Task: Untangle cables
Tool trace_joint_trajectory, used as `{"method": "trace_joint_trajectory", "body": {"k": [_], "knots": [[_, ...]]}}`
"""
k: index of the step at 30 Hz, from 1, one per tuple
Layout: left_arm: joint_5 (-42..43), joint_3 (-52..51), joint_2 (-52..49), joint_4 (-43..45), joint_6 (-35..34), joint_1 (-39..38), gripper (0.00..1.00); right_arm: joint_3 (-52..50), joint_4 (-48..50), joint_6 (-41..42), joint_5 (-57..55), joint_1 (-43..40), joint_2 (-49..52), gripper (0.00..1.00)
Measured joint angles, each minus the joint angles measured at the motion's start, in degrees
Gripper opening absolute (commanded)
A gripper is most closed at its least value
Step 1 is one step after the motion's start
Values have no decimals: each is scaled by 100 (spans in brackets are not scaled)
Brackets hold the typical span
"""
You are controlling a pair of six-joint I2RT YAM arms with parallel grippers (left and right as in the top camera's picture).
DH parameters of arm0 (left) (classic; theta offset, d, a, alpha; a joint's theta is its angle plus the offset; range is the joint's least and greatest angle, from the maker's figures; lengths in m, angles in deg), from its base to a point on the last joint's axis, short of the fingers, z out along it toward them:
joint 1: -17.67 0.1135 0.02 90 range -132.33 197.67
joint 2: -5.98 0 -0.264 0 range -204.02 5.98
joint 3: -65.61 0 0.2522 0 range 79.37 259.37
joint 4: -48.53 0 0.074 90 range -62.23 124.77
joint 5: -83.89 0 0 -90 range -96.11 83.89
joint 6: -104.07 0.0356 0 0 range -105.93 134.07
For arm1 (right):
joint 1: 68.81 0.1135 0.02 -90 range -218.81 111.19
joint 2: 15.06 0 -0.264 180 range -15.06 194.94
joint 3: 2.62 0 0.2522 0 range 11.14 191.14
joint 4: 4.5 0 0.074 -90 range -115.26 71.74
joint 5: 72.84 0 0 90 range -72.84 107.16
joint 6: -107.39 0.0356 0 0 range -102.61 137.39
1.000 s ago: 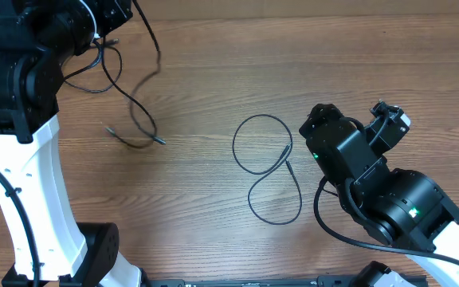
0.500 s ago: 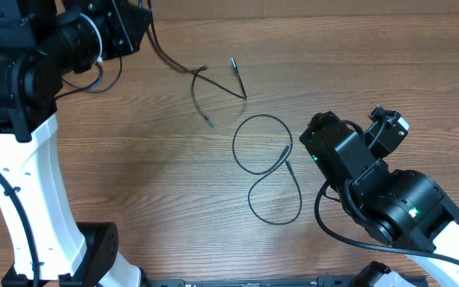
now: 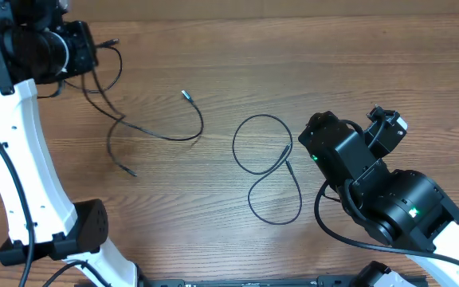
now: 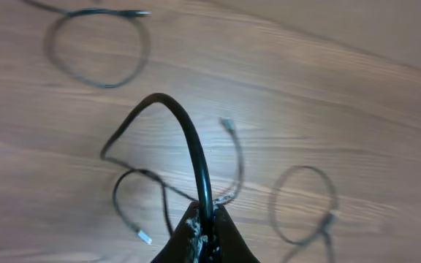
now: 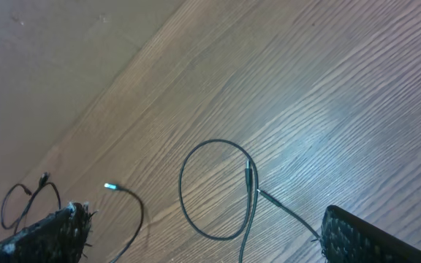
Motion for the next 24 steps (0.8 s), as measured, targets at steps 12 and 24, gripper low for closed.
{"method": "trace_joint_trajectory", "body": {"k": [12, 24], "knots": [[-2052, 0, -737, 173, 149, 769, 4, 0, 9, -4, 0, 0, 0, 100], [-3071, -26, -1869, 968, 236, 1521, 4, 0, 11, -2, -2, 2, 61, 100]]}}
